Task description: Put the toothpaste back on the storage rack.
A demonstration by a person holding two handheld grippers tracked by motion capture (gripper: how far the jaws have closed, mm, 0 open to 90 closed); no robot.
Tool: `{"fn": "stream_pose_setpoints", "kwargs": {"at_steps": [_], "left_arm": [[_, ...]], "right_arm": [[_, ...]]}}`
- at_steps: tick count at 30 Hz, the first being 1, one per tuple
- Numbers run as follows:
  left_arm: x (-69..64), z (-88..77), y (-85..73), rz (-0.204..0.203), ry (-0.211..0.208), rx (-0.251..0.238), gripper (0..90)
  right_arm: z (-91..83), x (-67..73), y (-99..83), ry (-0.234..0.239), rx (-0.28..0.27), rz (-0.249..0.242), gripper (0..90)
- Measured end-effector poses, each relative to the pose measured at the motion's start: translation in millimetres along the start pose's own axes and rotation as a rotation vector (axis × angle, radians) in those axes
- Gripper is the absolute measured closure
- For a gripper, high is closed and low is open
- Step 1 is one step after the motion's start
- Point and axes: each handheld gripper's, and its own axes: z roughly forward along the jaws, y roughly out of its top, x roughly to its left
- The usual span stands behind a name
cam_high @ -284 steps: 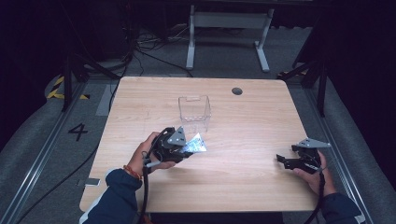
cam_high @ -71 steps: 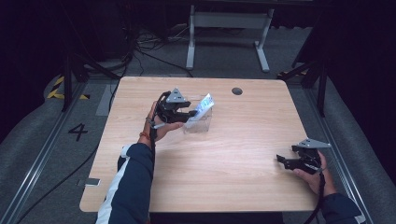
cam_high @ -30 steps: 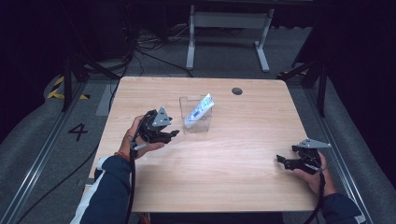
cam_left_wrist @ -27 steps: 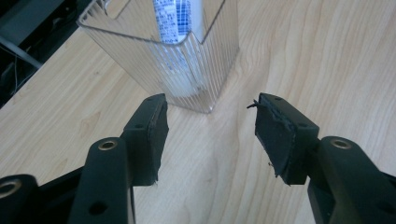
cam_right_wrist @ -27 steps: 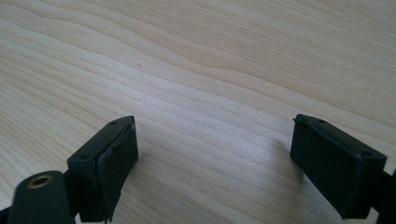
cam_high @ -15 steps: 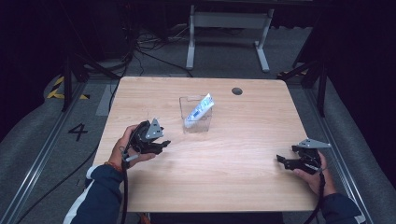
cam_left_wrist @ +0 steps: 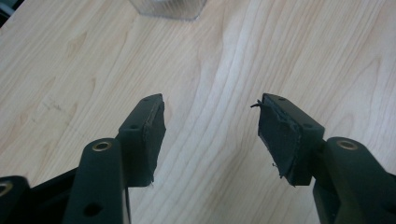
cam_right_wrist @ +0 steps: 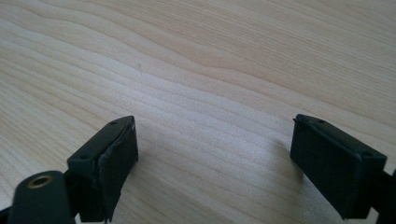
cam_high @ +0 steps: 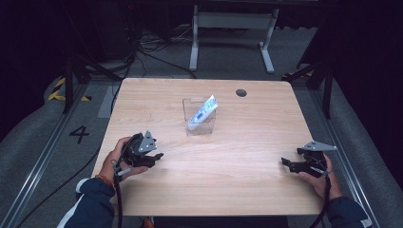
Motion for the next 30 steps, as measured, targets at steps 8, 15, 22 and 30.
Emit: {"fn": "stream_pose_setpoints", "kwargs": {"at_steps": [8,15,22,30], "left_arm": [[-6.9,-8.1,-19.3,-0.017,-0.003,0.02,39.0],[-9.6,-17.8,-31.6,-0.058,-0.001,0.011,33.4],[-16.3,-21.5,-51.3,-0.11,-0.001,0.014,26.4],[-22.8,-24.2,-76.9,-0.19,0.001,0.002,21.2]], "right_arm": [[0.0,0.0,0.0,0.0,0.0,0.0,15.3],[0.0,0.0,0.0,0.0,0.0,0.0,15.3],[0.0,0.1,0.0,0.0,0.0,0.001,15.3],[0.0,0.0,-0.1,-0.001,0.0,0.001,15.3]]}}
